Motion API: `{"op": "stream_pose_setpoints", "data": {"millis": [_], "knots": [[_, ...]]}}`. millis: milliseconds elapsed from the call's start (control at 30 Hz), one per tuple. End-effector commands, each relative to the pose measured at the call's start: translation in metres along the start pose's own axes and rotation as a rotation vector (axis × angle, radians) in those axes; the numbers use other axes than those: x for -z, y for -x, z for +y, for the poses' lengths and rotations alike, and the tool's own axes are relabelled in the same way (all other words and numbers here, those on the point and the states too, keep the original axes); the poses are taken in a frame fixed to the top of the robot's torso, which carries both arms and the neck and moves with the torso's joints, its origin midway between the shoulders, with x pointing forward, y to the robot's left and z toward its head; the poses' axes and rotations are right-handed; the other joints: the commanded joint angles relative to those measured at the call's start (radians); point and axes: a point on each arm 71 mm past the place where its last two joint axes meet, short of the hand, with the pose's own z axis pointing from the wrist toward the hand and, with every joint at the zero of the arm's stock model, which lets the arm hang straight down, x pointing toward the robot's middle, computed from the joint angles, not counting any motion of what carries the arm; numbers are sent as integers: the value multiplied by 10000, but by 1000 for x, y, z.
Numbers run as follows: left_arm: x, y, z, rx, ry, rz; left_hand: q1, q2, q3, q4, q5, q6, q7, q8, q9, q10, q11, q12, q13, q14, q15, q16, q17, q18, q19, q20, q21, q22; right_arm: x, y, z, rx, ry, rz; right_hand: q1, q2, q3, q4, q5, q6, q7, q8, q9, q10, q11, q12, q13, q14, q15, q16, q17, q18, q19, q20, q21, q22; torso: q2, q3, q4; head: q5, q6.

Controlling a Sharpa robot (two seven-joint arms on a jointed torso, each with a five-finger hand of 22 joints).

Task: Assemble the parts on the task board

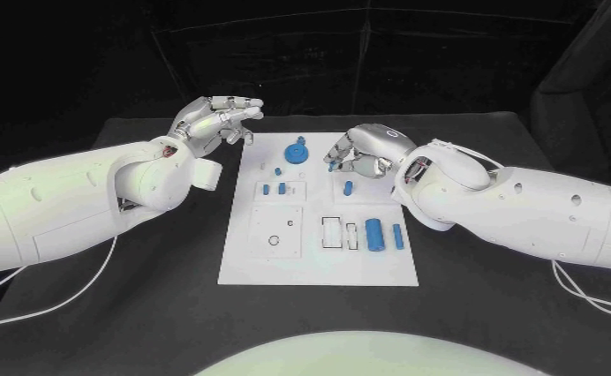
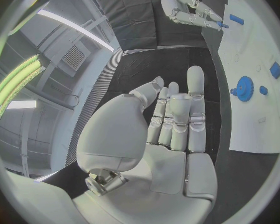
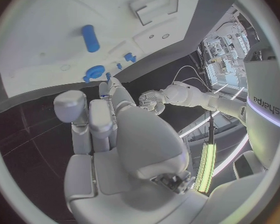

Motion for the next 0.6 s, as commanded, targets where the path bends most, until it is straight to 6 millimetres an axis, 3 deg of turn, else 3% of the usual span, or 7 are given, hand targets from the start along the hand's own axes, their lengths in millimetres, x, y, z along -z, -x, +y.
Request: {"op": "stream_pose_setpoints", "data": {"millis": [33, 100, 200, 267, 433, 500, 600], "knots": [[-1, -2, -1, 1, -119, 61, -95, -4, -80, -7, -13, -65, 31, -66, -15, -52, -9, 32, -17, -40, 12, -37, -8, 130, -6, 22, -59, -13, -2, -5, 13, -104, 510, -1, -541, -109, 918, -424, 63, -34, 50, 19, 11, -45, 23, 30, 9, 111, 75, 91, -55, -69, -101, 9, 108, 81, 10, -9, -5, 170, -69], [-1, -3, -1, 1, -121, 67, -89, 0, -84, -10, -13, -68, 30, -67, -14, -60, -9, 32, -18, -39, 12, -34, -6, 130, -4, 23, -63, -16, -4, -11, 21, -154, 696, 138, -1044, -340, 1578, -668, 33, -29, 104, 21, 13, -40, 70, 37, 11, 100, 56, 119, -95, -73, -132, 32, 147, 106, 3, -17, -12, 288, -104], [-1, -3, -1, 4, -127, 78, -89, 0, -84, -10, -13, -68, 30, -67, -14, -60, -9, 32, -18, -39, 12, -34, -6, 130, -4, 23, -63, -16, -5, -23, 29, -191, 911, 359, -1124, -376, 1683, -707, 29, -29, 112, 21, 13, -40, 77, 38, 11, 99, 53, 123, -101, -73, -137, 35, 153, 110, 6, -18, -13, 454, -141], [-1, -4, -1, 3, -130, 77, -89, 0, -84, -10, -13, -68, 30, -67, -14, -60, -9, 32, -18, -39, 12, -34, -6, 130, -4, 23, -63, -16, -5, -31, 34, -205, 1000, 491, -2295, -947, 3587, -1176, -17, 10, 197, 28, 22, -2, 61, 64, 20, 85, 60, 190, -197, -72, -188, 58, 222, 144, 12, -6, -11, 560, -178], [-2, -4, -1, 6, -143, 88, -89, 0, -84, -10, -13, -68, 30, -67, -14, -60, -9, 32, -18, -39, 12, -34, -6, 130, -4, 23, -63, -16, -7, -48, 42, -203, 1203, 744, -2372, -1001, 3768, -1188, -19, 18, 185, 29, 23, 6, 68, 67, 21, 84, 62, 196, -206, -71, -190, 57, 228, 146, 19, 1, -20, 746, -249], [-2, -5, -1, 10, -148, 101, -89, 0, -84, -10, -13, -68, 30, -67, -14, -60, -9, 32, -18, -39, 12, -34, -6, 130, -4, 23, -63, -16, -8, -53, 45, -153, 1289, 811, -2967, -1451, 5225, -1266, 0, 88, 110, 43, 38, 70, 94, 98, 31, 73, 63, 238, -289, -72, -204, 64, 269, 157, 13, -7, -7, 806, -297], [-2, -6, -1, 20, -151, 130, -89, 0, -84, -10, -13, -68, 30, -67, -14, -60, -9, 32, -18, -39, 12, -34, -6, 130, -4, 23, -63, -16, -9, -60, 47, -97, 1338, 921, -3122, -1632, 5612, -1220, -17, 104, 93, 42, 42, 87, 113, 106, 32, 72, 64, 258, -307, -66, -205, 61, 285, 165, 20, -11, 9, 899, -337]]}}
